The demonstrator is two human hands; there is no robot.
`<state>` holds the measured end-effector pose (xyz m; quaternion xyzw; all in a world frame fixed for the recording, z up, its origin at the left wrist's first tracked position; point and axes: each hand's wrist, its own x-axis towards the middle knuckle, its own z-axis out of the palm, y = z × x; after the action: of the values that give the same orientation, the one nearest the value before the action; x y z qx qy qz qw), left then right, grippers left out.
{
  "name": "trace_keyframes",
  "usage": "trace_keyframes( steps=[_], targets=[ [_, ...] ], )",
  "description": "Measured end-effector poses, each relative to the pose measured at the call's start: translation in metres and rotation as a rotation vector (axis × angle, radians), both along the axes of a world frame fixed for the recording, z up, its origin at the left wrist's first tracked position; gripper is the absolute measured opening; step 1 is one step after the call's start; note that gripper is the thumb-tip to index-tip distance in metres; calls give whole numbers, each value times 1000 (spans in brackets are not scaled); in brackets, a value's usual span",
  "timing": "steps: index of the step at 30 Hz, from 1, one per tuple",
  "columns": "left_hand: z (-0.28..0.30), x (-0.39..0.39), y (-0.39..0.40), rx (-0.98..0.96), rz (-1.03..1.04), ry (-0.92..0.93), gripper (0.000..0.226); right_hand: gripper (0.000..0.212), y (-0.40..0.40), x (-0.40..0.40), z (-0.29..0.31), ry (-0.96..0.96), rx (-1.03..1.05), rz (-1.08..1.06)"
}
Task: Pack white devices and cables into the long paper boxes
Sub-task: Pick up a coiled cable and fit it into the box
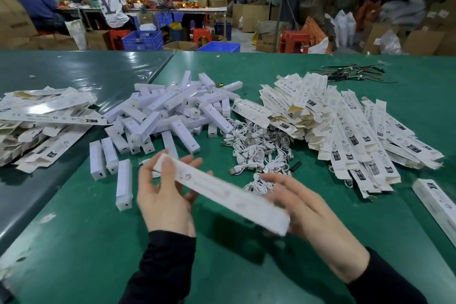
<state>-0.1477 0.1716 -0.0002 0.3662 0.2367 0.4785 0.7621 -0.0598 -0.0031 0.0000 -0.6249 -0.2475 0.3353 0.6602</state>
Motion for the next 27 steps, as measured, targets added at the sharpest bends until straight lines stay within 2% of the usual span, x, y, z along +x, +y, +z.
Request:
trace_keyframes(
  steps=[2,3,4,5,6,9,11,13,15,18,19,21,24,27],
  targets=[
    [1,-1,5,-54,98,-2,11,41,7,-11,1,53,21,106],
    [0,-1,5,-70,104,16,13,38,11,-13,1,10,39,46],
    [-1,-1,6,-77,77,48,14,26,16,-12,2,-44,63,-64],
    [-2,0,5,-74,11,91,14,11,20,-8,4,-70,86,-179],
    [-3,1,3,-58,-88,137,13,6,23,-1,7,-81,103,-259],
    [-5,2,-6,11,-487,222,30,18,33,21,17,-60,138,-281],
    [-6,1,-15,66,-735,305,44,30,45,31,18,-86,68,-209],
    [-5,2,-21,117,-853,372,36,44,63,39,16,-137,-17,-153],
    [-5,4,-20,87,-781,334,22,40,87,45,13,-291,-83,-151],
    [-5,8,-10,-49,-475,196,25,32,130,52,4,-859,-295,-41],
    [-5,8,-6,-75,-395,172,21,32,145,52,0,-984,-366,40],
    [-6,7,-1,-123,-303,168,5,37,171,47,-7,-1054,-496,178],
    [-4,4,1,-124,-253,218,38,43,192,32,-5,-956,-494,229],
    [-2,4,-3,-6,-270,215,55,22,197,30,-1,-910,-513,183]
  ],
)
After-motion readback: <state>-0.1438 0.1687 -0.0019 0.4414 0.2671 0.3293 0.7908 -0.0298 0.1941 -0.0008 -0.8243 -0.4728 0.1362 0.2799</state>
